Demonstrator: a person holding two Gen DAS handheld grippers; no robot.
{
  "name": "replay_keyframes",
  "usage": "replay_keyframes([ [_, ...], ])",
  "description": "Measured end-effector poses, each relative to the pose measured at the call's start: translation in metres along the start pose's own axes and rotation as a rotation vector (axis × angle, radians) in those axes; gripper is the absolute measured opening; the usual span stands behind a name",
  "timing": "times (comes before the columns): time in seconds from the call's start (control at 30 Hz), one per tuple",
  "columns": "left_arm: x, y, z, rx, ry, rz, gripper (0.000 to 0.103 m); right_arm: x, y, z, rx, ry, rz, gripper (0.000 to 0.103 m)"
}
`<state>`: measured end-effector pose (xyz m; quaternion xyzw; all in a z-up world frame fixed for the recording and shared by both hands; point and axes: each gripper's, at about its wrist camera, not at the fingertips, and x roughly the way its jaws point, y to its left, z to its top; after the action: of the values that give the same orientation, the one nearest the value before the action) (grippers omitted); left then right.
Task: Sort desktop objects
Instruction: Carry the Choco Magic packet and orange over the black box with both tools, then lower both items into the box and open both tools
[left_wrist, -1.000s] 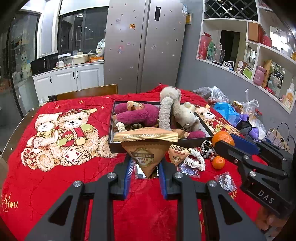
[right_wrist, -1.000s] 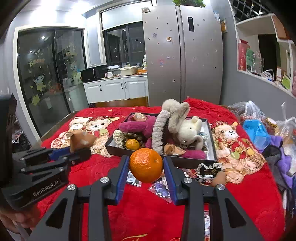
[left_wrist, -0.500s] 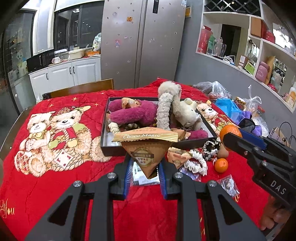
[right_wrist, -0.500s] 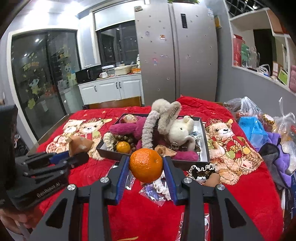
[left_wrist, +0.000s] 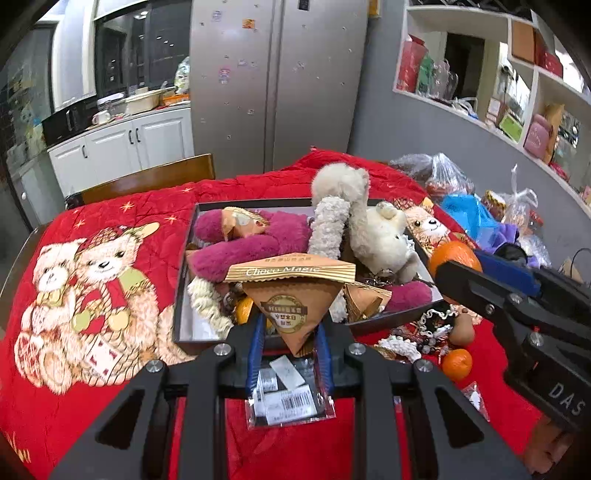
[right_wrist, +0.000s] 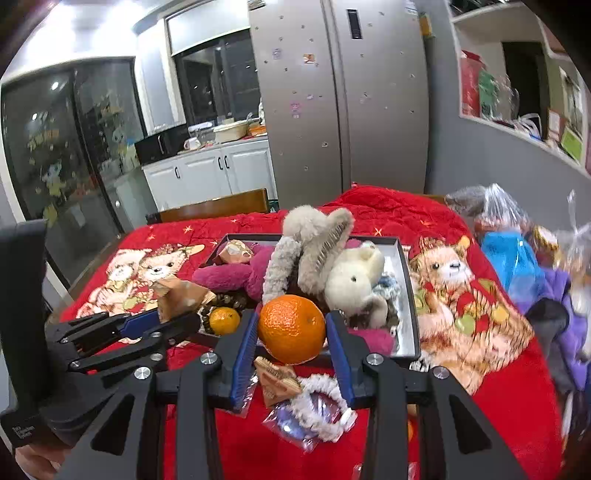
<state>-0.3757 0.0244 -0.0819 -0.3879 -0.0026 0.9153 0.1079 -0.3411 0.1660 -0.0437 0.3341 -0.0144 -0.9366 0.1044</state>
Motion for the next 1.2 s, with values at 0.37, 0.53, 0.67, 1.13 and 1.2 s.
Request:
replay_keyframes([
  [0.37, 0.061, 0.024, -0.007, -0.037, 0.050, -0.027, 0.026, 0.053, -0.015, 0.013, 0.004, 0.063, 0.019, 0.039],
  [0.53, 0.073, 0.032, -0.012, -0.032, 0.040, -0.006, 0.026, 0.073, -0.035, -0.015, 0.107, 0.043, 0.077, 0.039],
  [0.67, 0.072, 0.032, -0.011, -0.029, 0.034, -0.042, 0.026, 0.085, -0.038, -0.026, 0.091, 0.058, 0.051, 0.039],
  [1.13, 0.059, 0.012, -0.008, 0.022, 0.003, -0.069, 0.026, 0.085, -0.036, -0.026, 0.084, 0.048, 0.065, 0.039],
  [1.2, 0.058, 0.011, -0.008, 0.025, 0.002, -0.061, 0.026, 0.084, -0.037, -0.025, 0.085, 0.044, 0.069, 0.039],
])
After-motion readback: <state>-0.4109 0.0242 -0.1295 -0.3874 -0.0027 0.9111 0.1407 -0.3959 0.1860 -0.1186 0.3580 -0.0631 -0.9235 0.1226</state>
